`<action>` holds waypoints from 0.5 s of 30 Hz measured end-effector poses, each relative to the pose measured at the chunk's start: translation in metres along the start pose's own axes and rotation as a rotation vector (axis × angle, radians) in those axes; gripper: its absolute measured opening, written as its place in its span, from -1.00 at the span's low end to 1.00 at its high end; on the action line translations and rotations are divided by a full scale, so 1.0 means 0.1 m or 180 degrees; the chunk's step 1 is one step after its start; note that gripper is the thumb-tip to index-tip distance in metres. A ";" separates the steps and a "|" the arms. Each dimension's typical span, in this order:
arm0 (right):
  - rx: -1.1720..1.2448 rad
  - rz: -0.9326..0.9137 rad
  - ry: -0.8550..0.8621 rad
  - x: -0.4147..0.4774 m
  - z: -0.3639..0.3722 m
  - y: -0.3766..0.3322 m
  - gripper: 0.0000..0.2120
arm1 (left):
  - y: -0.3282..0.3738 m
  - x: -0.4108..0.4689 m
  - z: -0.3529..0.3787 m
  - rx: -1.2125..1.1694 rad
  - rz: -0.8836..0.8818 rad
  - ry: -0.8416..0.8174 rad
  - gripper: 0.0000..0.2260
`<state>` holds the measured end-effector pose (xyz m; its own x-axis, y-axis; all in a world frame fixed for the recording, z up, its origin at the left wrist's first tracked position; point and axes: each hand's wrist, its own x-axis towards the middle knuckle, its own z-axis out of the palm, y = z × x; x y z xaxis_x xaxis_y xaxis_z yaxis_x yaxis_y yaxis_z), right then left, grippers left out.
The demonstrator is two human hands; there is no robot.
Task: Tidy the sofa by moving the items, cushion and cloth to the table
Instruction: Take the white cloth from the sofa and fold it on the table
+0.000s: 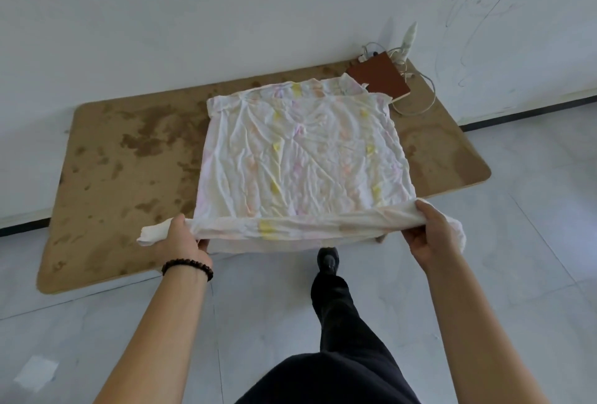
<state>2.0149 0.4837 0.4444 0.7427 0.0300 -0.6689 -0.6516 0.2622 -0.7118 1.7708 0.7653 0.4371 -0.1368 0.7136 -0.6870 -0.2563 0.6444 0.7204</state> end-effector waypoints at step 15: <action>-0.0843 0.0105 -0.0193 2.48 2.73 -1.05 -0.73 | 0.72 1.31 2.93 0.0833 -0.0036 0.0102 -0.75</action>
<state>2.3095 0.7275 0.4117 0.7230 0.0940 -0.6844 -0.6874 -0.0010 -0.7263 2.0145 0.9854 0.4272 -0.1665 0.6997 -0.6948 -0.0024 0.7043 0.7099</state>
